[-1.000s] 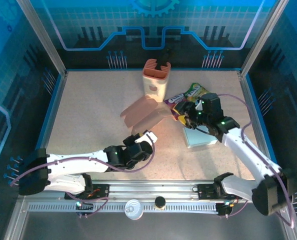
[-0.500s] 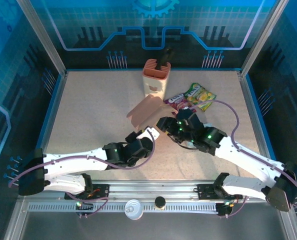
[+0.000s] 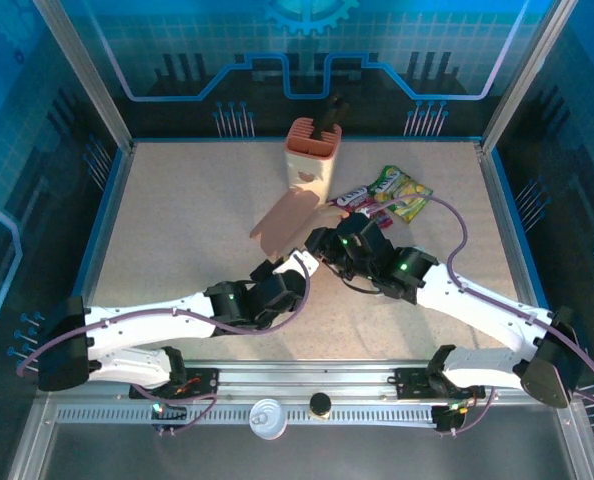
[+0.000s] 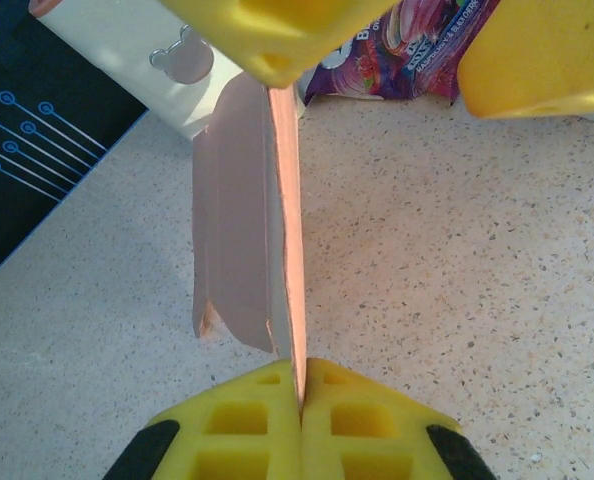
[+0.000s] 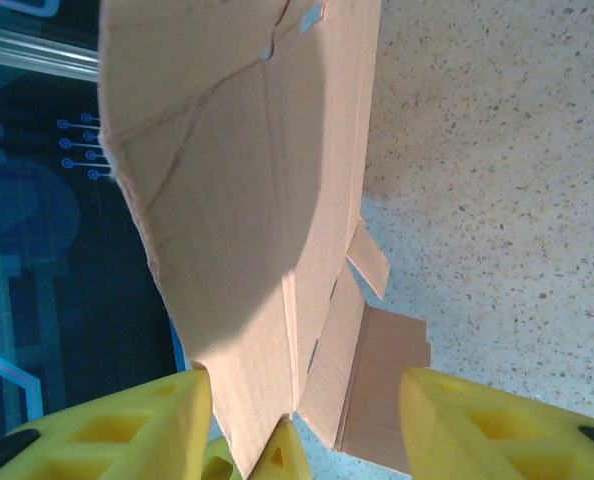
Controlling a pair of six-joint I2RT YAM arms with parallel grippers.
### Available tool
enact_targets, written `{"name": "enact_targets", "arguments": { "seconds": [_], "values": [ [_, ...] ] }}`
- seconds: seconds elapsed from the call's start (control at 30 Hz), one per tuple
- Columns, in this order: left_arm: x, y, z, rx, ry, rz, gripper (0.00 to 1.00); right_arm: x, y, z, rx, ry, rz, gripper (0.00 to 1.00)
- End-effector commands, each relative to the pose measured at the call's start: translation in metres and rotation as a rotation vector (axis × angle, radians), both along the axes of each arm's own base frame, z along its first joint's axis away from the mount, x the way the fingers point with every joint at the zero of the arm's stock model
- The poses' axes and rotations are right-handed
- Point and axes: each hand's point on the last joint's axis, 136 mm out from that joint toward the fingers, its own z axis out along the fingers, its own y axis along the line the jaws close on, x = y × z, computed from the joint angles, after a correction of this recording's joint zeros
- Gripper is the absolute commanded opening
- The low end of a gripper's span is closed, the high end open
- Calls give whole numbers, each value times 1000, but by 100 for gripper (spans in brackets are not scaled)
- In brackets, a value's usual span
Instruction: Fold the paper box
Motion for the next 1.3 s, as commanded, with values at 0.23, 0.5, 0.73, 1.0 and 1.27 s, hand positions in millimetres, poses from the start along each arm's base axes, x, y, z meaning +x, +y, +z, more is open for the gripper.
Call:
{"name": "enact_targets", "arguments": {
  "seconds": [0.23, 0.5, 0.73, 1.0, 1.27],
  "values": [
    [5, -11, 15, -25, 27, 44, 0, -4, -9, 25, 8, -55, -71, 56],
    [7, -17, 20, -50, 46, 59, 0, 7, 2, 15, 58, -5, -78, 45],
    [7, -19, 21, -54, 47, 56, 0, 18, 4, 9, 87, 18, -93, 38],
    [4, -17, 20, -90, 72, 44, 0, 12, -18, 28, 126, -23, -107, 40],
    [4, -19, 21, -86, 92, 35, 0, 12, -11, 35, 143, 22, -60, 52]
  ]
}}
